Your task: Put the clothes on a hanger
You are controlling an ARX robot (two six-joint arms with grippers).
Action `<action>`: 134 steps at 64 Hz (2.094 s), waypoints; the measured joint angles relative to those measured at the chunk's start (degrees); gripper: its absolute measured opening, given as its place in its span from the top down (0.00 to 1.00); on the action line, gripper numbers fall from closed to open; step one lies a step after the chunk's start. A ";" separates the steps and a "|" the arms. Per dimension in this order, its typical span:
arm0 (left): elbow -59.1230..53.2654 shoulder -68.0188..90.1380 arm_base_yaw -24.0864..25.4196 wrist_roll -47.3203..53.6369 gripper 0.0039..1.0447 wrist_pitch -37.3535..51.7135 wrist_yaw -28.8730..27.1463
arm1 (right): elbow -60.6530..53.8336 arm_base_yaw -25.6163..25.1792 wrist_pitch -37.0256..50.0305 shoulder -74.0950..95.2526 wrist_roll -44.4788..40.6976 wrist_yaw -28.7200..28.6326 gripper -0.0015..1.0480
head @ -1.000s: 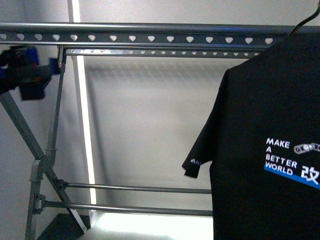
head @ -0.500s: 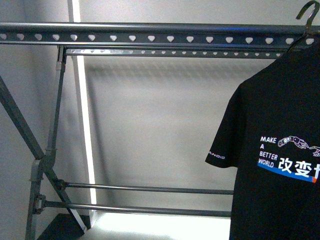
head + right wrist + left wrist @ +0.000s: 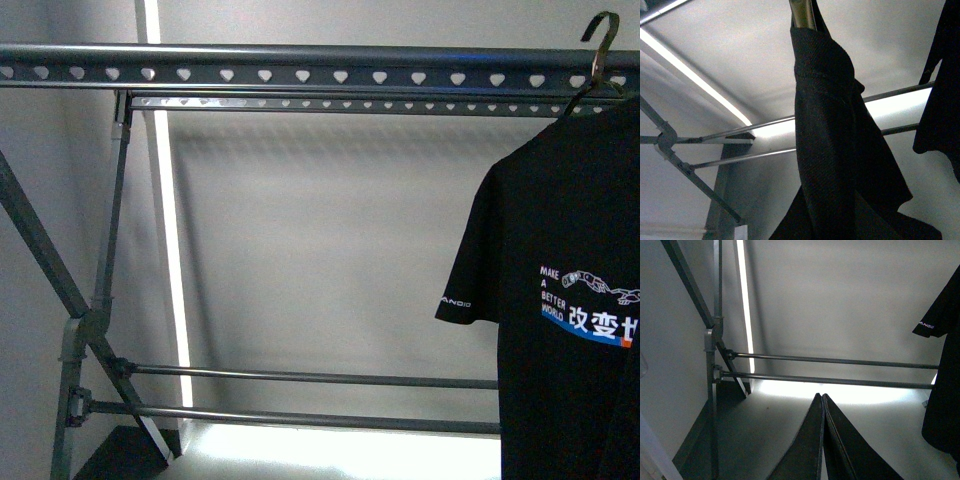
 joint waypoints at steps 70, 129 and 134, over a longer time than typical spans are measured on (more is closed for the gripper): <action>-3.19 -29.44 0.00 0.02 0.97 -24.59 0.02 | -84.15 -3.82 31.08 -83.67 -7.43 2.58 0.25; -3.19 -42.58 0.00 0.04 0.97 -38.01 0.04 | -104.10 14.47 23.54 -106.88 -13.25 20.13 0.98; -3.19 -42.58 0.00 0.02 0.97 -38.01 0.04 | -104.69 14.47 23.61 -107.38 -13.25 20.13 0.98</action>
